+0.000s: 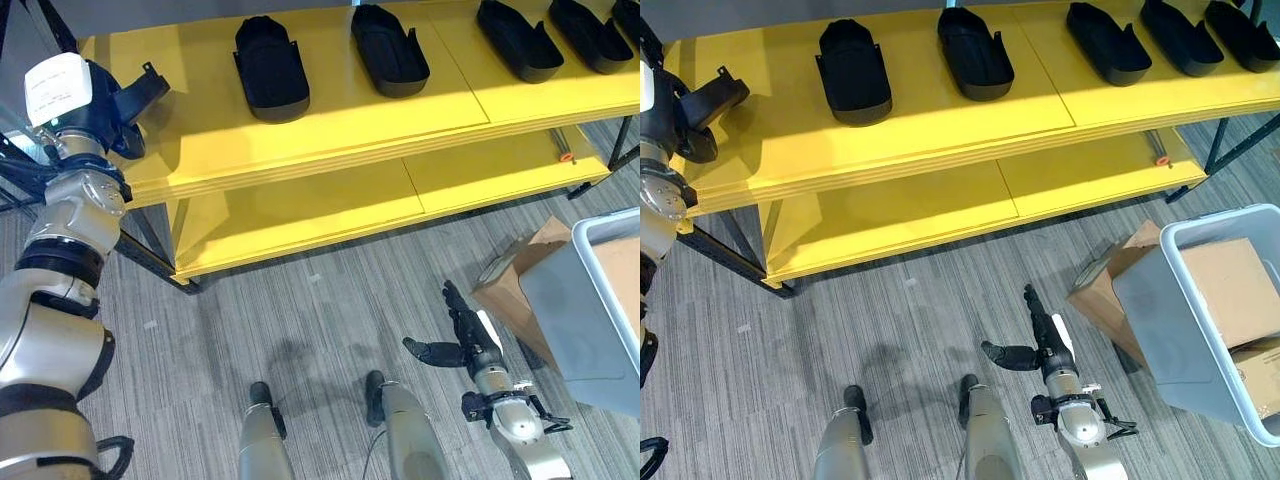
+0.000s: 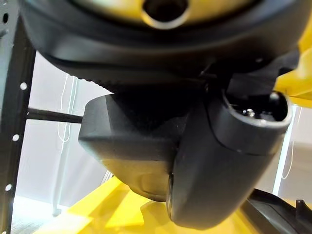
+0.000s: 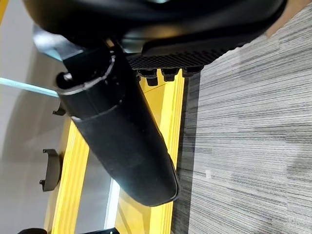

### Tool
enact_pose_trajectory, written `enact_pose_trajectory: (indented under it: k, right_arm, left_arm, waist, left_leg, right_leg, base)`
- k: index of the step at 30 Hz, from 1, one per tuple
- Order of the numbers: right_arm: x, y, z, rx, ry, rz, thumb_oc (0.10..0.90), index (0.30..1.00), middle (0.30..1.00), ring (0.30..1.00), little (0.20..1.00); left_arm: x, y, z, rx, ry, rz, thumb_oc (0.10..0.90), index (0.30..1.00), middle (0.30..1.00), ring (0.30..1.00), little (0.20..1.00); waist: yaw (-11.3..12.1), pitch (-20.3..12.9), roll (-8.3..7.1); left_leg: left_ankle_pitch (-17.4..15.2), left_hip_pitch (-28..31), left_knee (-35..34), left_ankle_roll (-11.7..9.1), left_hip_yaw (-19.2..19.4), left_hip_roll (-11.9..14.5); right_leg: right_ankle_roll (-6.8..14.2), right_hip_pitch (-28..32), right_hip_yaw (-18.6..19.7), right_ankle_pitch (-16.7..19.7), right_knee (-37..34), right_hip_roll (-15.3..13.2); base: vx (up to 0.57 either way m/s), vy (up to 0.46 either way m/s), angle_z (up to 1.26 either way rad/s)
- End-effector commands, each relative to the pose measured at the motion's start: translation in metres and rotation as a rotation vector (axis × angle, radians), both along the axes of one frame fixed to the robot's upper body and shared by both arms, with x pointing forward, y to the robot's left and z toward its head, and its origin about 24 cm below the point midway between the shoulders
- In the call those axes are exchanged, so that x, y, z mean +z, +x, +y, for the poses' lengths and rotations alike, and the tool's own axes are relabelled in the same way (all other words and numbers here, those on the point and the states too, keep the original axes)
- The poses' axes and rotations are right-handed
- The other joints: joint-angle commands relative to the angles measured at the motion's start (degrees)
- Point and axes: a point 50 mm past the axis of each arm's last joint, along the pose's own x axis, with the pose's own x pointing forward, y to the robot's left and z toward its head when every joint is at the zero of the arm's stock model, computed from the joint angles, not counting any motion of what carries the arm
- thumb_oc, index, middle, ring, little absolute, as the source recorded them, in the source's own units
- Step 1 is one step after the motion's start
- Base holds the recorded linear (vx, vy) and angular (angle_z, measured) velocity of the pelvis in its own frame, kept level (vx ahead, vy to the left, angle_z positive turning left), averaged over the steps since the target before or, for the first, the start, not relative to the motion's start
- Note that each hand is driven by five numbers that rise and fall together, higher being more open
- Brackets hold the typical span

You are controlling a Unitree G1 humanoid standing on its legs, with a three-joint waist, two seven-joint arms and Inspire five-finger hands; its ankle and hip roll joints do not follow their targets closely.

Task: Move parts from the plastic box to the shelf.

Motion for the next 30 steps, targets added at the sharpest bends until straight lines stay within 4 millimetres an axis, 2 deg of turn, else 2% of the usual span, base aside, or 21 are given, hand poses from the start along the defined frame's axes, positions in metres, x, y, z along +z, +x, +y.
enact_pose_trajectory:
  k: [1,11,12,13,18,19,20,21,30]
  right_arm:
    - [0.043,0.011,0.001,0.034,0.019,-0.233,0.900,1.000,1.000,1.000,1.000]
    - [0.053,0.016,0.001,0.046,0.006,-0.270,0.900,1.000,1.000,1.000,1.000]
    - [0.053,0.016,0.001,0.046,0.006,-0.270,0.900,1.000,1.000,1.000,1.000]
    - [0.054,0.016,0.001,0.049,0.003,-0.273,0.900,1.000,1.000,1.000,1.000]
    - [0.059,0.017,0.003,0.066,0.006,-0.298,0.900,1.000,1.000,1.000,1.000]
    - [0.061,0.017,0.003,0.068,0.003,-0.306,0.900,1.000,1.000,1.000,1.000]
    - [0.061,0.017,0.003,0.068,0.004,-0.306,0.900,1.000,1.000,1.000,1.000]
    - [0.063,0.017,0.004,0.077,0.004,-0.314,0.900,1.000,1.000,1.000,1.000]
    - [0.069,0.017,-0.001,0.063,0.005,-0.341,0.900,1.000,1.000,1.000,1.000]
  left_arm:
    - [0.067,-0.005,-0.025,-0.043,0.150,-0.217,0.400,0.300,0.300,0.300,0.300]
    - [0.092,-0.001,-0.054,-0.059,0.274,-0.249,0.400,0.300,0.300,0.300,0.300]
    - [0.092,-0.001,-0.054,-0.059,0.275,-0.249,0.400,0.300,0.300,0.300,0.300]
    - [0.092,-0.001,-0.054,-0.056,0.277,-0.246,0.400,0.300,0.300,0.300,0.300]
    - [0.093,0.000,-0.051,-0.011,0.350,-0.215,0.400,0.300,0.300,0.300,0.300]
    - [0.094,-0.001,-0.050,0.007,0.390,-0.201,0.400,0.300,0.300,0.300,0.300]
    - [0.094,-0.001,-0.050,0.007,0.391,-0.202,0.400,0.300,0.300,0.300,0.300]
    - [0.090,0.000,-0.046,0.034,0.420,-0.167,0.400,0.300,0.300,0.300,0.300]
    - [0.088,0.001,-0.040,0.074,0.463,-0.125,0.400,0.300,0.300,0.300,0.300]
  waist:
    - [-0.4,-4.5,-0.40]
    - [0.4,-4.5,-0.78]
    - [0.4,-4.5,-0.78]
    - [0.4,-4.7,-0.95]
    - [0.2,-4.8,-0.85]
    - [0.2,-4.6,-0.66]
    - [0.3,-4.7,-0.70]
    - [0.1,-4.8,-0.88]
    - [-0.7,-4.6,-0.53]
  left_leg:
    - [1.3,-2.4,-1.5,1.9,-0.3,0.6]
    - [-0.2,-4.9,0.8,2.6,-1.5,-2.0]
    - [-0.2,-4.9,0.8,2.6,-1.6,-2.0]
    - [-1.9,-4.6,1.5,2.2,-1.8,-2.0]
    - [-2.3,-5.2,2.0,2.5,-1.6,-2.6]
    - [-0.9,-5.8,1.6,3.0,-1.4,-2.6]
    - [-0.9,-5.8,1.6,3.0,-1.4,-2.6]
    - [-2.7,-5.8,2.5,2.6,-1.3,-2.7]
    - [-2.9,-8.0,2.8,3.4,-0.4,-3.1]
  right_leg:
    - [3.0,5.0,0.3,-4.1,-0.5,-2.1]
    - [3.2,5.7,-1.2,-5.6,0.6,-3.9]
    - [3.2,5.7,-1.2,-5.6,0.6,-3.9]
    - [3.5,6.2,-0.7,-6.8,1.0,-3.9]
    - [3.6,6.0,-0.5,-7.0,0.9,-4.1]
    - [3.2,5.5,-0.9,-5.8,0.6,-4.2]
    - [3.2,5.4,-0.9,-5.8,0.6,-4.2]
    - [3.6,5.6,-0.2,-7.0,0.9,-4.1]
    - [3.9,3.2,0.9,-5.7,-0.3,-4.2]
  base:
    - [0.06,0.078,0.18]
    - [0.06,0.048,0.16]
    - [0.15,0.021,0.13]
    - [0.11,0.001,0.08]
    - [0.04,0.036,0.04]
    - [-0.06,0.054,0.00]
    - [0.00,0.000,0.00]
    - [0.09,-0.008,-0.03]
    - [0.03,0.031,-0.05]
